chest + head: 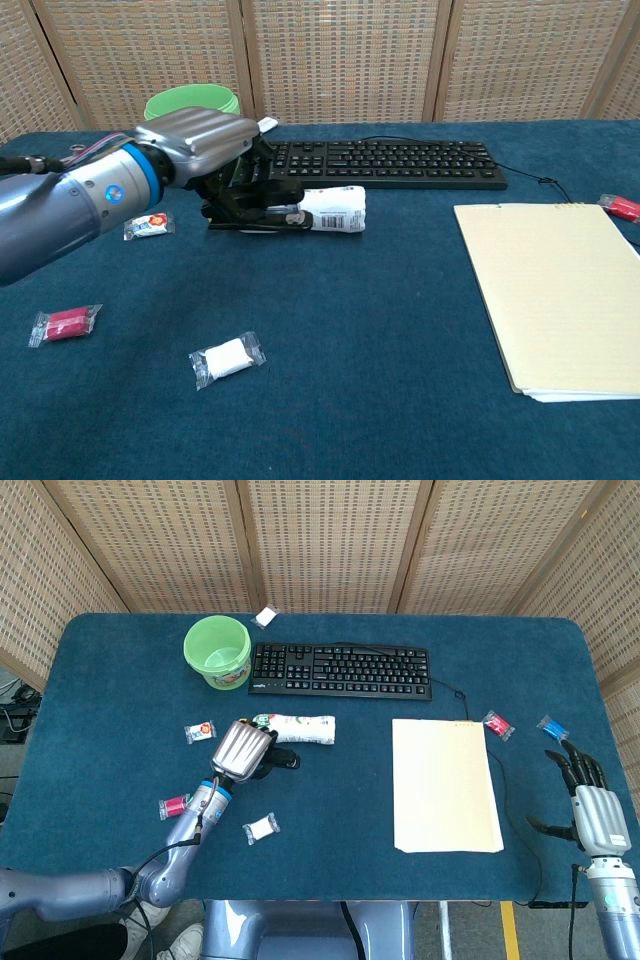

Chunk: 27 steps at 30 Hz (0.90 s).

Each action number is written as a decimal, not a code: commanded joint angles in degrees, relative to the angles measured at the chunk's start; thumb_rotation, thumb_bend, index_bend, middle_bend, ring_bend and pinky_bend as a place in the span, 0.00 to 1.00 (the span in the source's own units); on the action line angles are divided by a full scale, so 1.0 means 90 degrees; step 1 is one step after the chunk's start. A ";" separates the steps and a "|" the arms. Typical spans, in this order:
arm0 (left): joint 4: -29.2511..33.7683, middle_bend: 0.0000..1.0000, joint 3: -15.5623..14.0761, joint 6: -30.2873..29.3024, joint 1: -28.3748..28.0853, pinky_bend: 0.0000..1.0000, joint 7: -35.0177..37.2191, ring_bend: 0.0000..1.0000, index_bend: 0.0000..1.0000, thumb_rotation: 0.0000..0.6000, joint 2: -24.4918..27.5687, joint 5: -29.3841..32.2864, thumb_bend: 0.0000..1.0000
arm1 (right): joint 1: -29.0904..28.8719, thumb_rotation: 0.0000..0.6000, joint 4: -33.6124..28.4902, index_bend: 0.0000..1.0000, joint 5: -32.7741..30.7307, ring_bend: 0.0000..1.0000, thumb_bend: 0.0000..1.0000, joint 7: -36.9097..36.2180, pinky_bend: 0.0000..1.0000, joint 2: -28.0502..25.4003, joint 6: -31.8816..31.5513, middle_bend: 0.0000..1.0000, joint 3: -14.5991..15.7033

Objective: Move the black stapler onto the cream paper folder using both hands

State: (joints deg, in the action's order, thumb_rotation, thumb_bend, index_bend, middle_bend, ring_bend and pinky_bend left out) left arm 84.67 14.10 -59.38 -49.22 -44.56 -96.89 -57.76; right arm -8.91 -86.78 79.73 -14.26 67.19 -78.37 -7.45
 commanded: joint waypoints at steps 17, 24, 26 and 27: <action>-0.1371 0.56 0.0541 0.0550 -0.1638 0.56 -0.1130 0.52 0.80 1.00 -0.1448 0.1303 0.58 | -0.0063 1.00 0.0243 0.16 -0.0065 0.00 0.06 -0.0285 0.05 0.0085 0.0236 0.00 -0.0013; -0.2153 0.52 0.0630 0.0744 -0.2065 0.54 -0.1063 0.51 0.76 1.00 -0.1973 0.1436 0.57 | -0.0049 1.00 0.0312 0.16 -0.0159 0.00 0.06 -0.0463 0.05 0.0059 0.0250 0.00 -0.0078; -0.2299 0.51 0.0648 0.0772 -0.2140 0.54 -0.1013 0.50 0.75 1.00 -0.2060 0.1434 0.57 | -0.0046 1.00 0.0343 0.16 -0.0194 0.00 0.06 -0.0519 0.05 0.0053 0.0260 0.00 -0.0101; -0.2376 0.50 0.0646 0.0803 -0.2185 0.53 -0.0987 0.48 0.74 1.00 -0.2100 0.1424 0.56 | -0.0045 1.00 0.0364 0.16 -0.0214 0.00 0.06 -0.0557 0.05 0.0051 0.0269 0.00 -0.0114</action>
State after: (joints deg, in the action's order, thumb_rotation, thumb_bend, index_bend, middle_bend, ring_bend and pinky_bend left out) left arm 64.25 19.71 -52.68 -68.11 -53.91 -115.00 -45.05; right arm -9.33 -83.67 77.95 -19.06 67.69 -76.04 -8.35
